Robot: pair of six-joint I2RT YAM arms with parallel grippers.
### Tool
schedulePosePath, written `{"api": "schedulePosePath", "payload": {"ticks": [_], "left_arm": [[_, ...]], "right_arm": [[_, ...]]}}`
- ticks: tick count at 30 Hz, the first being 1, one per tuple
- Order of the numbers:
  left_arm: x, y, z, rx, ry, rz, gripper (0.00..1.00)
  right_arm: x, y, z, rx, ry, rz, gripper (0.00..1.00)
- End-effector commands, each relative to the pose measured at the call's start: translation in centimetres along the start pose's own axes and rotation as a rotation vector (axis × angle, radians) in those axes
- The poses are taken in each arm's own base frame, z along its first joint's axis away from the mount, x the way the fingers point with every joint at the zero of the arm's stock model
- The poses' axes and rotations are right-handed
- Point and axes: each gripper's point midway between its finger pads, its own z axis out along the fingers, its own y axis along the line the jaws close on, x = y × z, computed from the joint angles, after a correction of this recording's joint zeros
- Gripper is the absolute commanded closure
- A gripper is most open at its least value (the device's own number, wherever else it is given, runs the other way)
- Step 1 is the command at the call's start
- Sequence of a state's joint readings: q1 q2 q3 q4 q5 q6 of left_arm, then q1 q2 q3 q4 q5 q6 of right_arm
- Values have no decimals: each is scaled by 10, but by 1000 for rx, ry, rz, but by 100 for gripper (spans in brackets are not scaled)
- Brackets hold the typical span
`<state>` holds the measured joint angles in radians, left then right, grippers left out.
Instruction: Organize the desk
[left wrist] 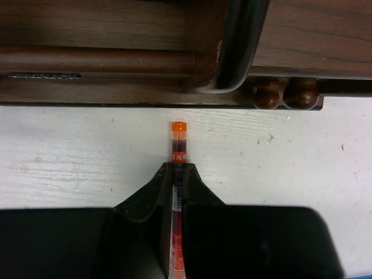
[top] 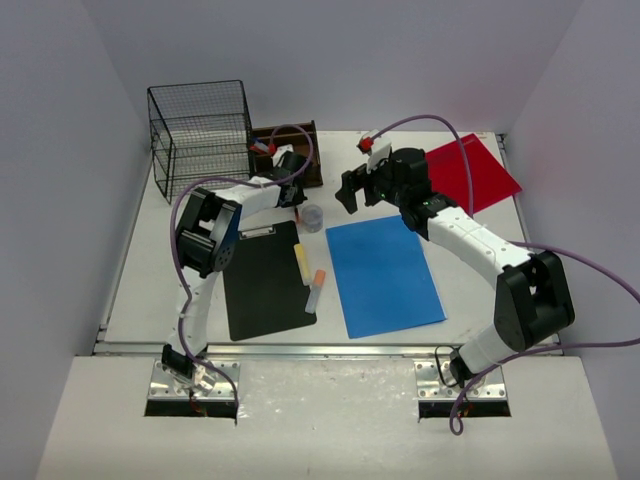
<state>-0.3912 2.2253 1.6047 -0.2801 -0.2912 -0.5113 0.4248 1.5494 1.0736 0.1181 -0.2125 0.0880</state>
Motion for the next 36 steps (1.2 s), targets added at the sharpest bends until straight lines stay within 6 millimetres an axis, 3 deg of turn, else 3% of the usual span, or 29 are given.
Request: {"api": "schedulePosePath", "payload": {"ticks": [1, 5, 8, 12, 15, 17, 19, 25, 27, 36], "left_arm": [[-10, -7, -20, 49, 13, -38, 100], [-35, -15, -51, 98, -20, -71, 100], [-67, -29, -97, 195, -71, -109, 100], [-93, -39, -151, 292, -112, -129, 100], [-88, -44, -178, 360, -71, -121, 100], [-80, -43, -191, 391, -41, -119, 100], [-67, -43, -199, 422, 2, -119, 100], [-27, -35, -204, 447, 115, -148, 100], [-22, -35, -203, 451, 132, -159, 100], [-8, -34, -206, 457, 182, -195, 100]], "right_arm": [[-29, 2, -9, -12, -83, -10, 1], [-35, 8, -12, -50, -101, -46, 1], [-46, 15, -19, -90, -141, -132, 1], [-56, 19, -28, -123, -203, -309, 1], [-68, 30, -45, -164, -292, -503, 1], [-61, 43, -52, -223, -342, -653, 3], [-63, 62, -69, -271, -442, -828, 7], [-21, 135, -95, -426, -639, -1350, 16], [-13, 151, -96, -438, -683, -1441, 20], [0, 174, -70, -411, -688, -1653, 29]]}}
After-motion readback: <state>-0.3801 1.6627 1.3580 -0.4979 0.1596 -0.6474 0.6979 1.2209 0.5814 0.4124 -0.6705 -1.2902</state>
